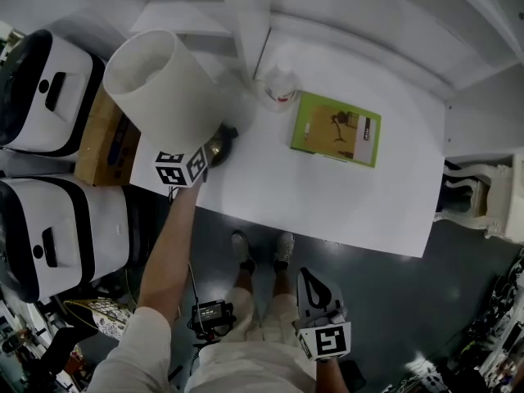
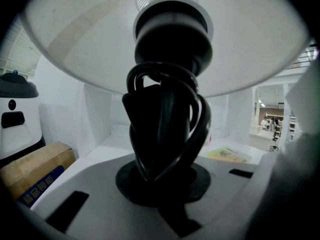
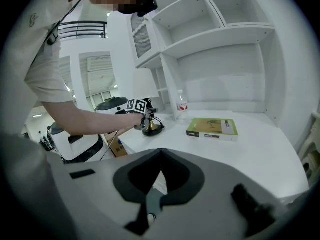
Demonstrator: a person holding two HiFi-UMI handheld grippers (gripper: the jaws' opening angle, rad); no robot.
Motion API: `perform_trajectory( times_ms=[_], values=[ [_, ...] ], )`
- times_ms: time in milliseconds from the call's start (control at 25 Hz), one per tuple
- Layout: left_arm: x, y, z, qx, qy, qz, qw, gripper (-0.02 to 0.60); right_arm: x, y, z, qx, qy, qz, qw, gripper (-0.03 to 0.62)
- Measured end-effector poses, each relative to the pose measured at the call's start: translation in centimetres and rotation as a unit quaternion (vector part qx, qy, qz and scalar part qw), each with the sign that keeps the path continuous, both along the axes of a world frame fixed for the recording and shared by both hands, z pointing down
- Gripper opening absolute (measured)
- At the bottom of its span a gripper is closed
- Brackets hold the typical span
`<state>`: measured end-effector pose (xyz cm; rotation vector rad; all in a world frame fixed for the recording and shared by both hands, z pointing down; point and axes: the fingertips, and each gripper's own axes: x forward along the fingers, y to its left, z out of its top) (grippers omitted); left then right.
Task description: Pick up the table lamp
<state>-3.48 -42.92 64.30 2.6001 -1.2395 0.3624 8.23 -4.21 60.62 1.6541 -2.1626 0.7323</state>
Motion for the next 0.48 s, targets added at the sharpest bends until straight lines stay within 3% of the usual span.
perform_trajectory(
  times_ms=[240, 480],
  values=[
    [-0.4, 2.7, -1.5, -0.047, 0.007, 0.013, 0.9988, 0.028, 0.7, -1.1, -2.1, 0.029, 0.010, 0.002, 1.000, 0.011],
    [-1.7, 4.7, -5.9, -0.058, 0.030, 0.011, 0.9978, 0.026, 1.2, -1.8, -4.6, 0.058, 0.019, -0.005, 0.998, 0.011]
  ],
)
